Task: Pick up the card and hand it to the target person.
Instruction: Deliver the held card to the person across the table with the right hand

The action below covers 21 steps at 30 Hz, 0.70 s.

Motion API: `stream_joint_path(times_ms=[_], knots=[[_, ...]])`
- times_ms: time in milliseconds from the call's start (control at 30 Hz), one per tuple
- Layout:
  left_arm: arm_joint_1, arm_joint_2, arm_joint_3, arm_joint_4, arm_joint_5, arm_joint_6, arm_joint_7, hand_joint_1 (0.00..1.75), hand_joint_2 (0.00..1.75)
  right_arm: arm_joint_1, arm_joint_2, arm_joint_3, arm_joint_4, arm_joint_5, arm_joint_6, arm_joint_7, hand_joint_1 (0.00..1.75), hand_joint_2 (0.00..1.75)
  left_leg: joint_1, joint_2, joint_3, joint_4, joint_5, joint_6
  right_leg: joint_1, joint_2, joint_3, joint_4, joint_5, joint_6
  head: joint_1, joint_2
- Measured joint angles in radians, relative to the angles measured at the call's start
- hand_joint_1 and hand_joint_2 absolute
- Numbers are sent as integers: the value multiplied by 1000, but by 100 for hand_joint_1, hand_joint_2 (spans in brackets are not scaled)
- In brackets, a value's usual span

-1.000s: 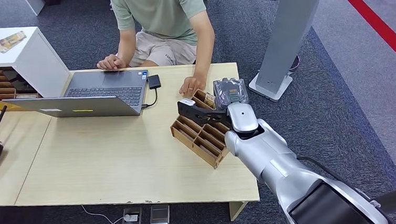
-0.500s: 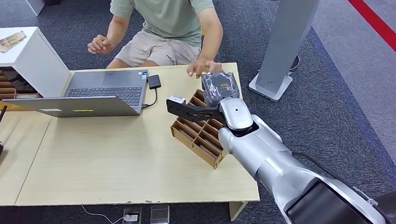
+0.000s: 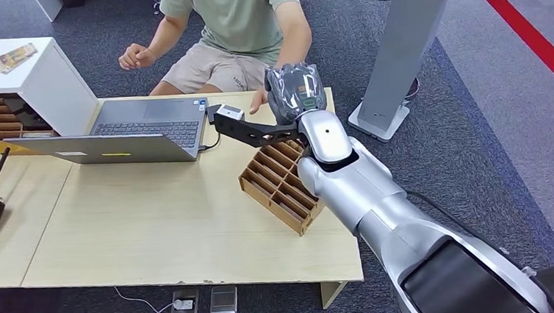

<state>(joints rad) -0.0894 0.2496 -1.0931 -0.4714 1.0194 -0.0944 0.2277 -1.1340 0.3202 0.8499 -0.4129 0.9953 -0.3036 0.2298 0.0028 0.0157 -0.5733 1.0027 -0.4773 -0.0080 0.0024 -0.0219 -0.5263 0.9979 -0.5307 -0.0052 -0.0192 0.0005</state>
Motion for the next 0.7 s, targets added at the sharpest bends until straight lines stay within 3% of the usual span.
stream_joint_path(times_ms=[267,400,700], knots=[[-1,3,-11,0,-18,-9,0,0,175,-57,-2,0,-63,8,-13,4,171,175,0,0,0,0,0,0,0,0,0,0,0,0,0,0],[-2,4,-19,0,-22,-11,0,0,175,-69,-2,-2,-90,9,-12,5,3,175,0,0,0,0,0,0,0,0,0,0,0,0,0,0],[-1,4,-20,-2,1,-7,-2,0,175,-28,-3,-10,-173,-137,39,-47,0,175,0,0,0,0,0,0,0,0,0,0,0,0,0,0]])
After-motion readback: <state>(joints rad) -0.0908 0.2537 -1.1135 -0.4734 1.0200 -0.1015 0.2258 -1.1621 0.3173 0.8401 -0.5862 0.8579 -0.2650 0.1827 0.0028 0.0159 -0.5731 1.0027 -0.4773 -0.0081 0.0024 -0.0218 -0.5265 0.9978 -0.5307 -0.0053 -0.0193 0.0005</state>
